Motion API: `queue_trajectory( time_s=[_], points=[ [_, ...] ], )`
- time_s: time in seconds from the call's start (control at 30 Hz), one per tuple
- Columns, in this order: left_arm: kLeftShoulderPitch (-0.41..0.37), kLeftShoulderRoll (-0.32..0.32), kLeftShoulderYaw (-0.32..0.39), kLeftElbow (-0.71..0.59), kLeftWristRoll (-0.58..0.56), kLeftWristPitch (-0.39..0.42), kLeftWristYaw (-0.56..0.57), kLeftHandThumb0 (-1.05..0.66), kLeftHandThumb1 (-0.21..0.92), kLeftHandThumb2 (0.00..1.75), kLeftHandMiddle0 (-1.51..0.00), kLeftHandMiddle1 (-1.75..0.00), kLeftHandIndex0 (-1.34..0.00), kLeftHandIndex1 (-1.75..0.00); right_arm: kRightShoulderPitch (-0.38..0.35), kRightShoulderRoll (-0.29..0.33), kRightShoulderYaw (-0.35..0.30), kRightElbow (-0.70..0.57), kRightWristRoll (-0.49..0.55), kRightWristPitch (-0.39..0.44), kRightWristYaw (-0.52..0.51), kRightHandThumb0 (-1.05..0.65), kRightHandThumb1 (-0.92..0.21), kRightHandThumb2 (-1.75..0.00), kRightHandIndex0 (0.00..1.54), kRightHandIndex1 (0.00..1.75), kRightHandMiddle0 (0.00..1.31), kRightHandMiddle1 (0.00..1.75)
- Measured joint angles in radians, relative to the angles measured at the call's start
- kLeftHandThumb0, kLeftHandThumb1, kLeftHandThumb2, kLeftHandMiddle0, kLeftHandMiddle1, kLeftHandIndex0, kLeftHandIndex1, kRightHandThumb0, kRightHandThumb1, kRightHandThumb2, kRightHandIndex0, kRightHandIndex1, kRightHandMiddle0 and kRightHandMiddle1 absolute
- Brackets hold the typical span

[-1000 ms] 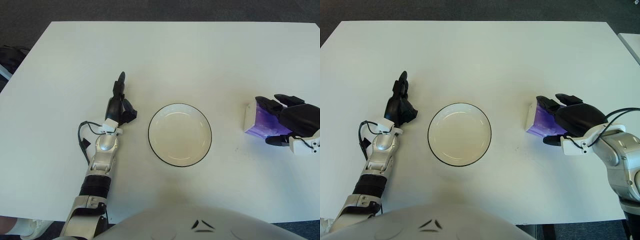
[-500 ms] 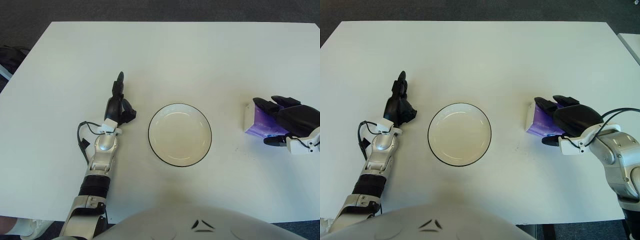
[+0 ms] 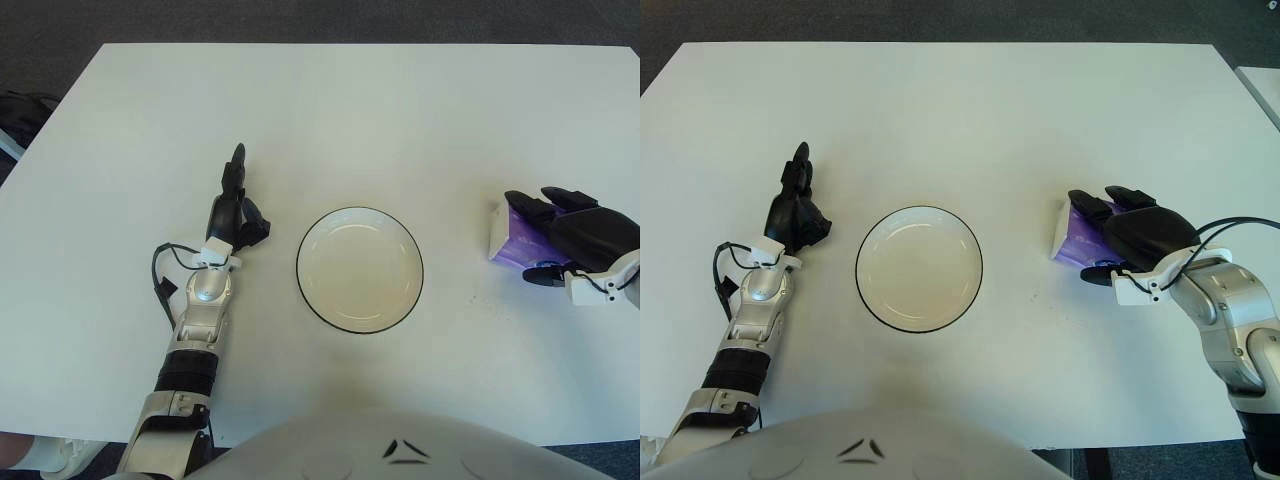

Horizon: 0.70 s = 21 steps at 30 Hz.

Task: Put the tissue paper into the plate.

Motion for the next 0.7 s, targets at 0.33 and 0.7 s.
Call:
queue_trajectory(
  time_s=[0.33,0.7],
  points=[
    [0.003,0.002,0.005,0.000,-0.017,-0.015,-0.014,-1.01,0.92,1.26,-0.03,0.00,0.00,-0.05,0.054,0.031,-0.016,-0.009,-0.009,0.036,-0.077,-1.05,-0.92,-0.67,0.00,0.00,0.00,0.00],
    [0.023,0.004,0.006,-0.023,-0.029,0.002,-0.037,-0.99,0.92,1.26,-0.04,-0.01,-0.01,-0.03,0.156,0.122,-0.077,-0.125,-0.008,0.127,-0.085,-1.05,-0.92,-0.57,0.00,0.00,0.00,0.00]
  ],
)
